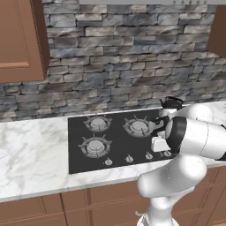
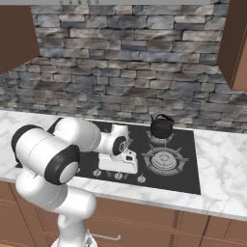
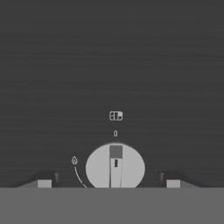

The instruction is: Turn on the rear right burner of the stove.

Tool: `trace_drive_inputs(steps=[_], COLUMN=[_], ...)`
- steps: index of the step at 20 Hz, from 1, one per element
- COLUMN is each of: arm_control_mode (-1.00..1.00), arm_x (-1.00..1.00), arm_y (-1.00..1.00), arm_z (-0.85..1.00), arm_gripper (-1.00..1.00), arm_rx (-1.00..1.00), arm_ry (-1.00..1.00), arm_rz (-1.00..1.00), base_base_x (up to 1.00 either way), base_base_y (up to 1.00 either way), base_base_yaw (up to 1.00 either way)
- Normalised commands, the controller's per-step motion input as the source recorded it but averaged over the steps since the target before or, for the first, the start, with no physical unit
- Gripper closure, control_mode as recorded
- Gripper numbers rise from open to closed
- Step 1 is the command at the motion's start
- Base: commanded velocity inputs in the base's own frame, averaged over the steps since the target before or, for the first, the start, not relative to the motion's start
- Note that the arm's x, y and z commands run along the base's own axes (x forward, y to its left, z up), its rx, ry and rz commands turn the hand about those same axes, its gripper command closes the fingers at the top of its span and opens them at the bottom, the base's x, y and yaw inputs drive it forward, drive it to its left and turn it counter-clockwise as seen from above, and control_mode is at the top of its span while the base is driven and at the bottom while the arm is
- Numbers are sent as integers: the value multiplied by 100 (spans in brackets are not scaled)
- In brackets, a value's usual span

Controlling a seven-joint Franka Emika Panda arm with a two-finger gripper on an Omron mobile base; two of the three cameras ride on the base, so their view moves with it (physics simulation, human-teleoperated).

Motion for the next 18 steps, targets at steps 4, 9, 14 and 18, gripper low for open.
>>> trace_drive_inputs(steps=[4, 9, 14, 18], arm_control_mode=[-100, -100, -100, -100], arm_x=[2, 0, 0, 0], arm_y=[0, 0, 0, 0], arm_z=[0, -1, -17, -24], arm_gripper=[100, 100, 100, 100], arm_rx=[0, 0, 0, 0], arm_ry=[0, 0, 1, 0], arm_rz=[0, 0, 22, 45], base_base_x=[0, 0, 0, 0], base_base_y=[0, 0, 0, 0], base_base_yaw=[0, 0, 0, 0])
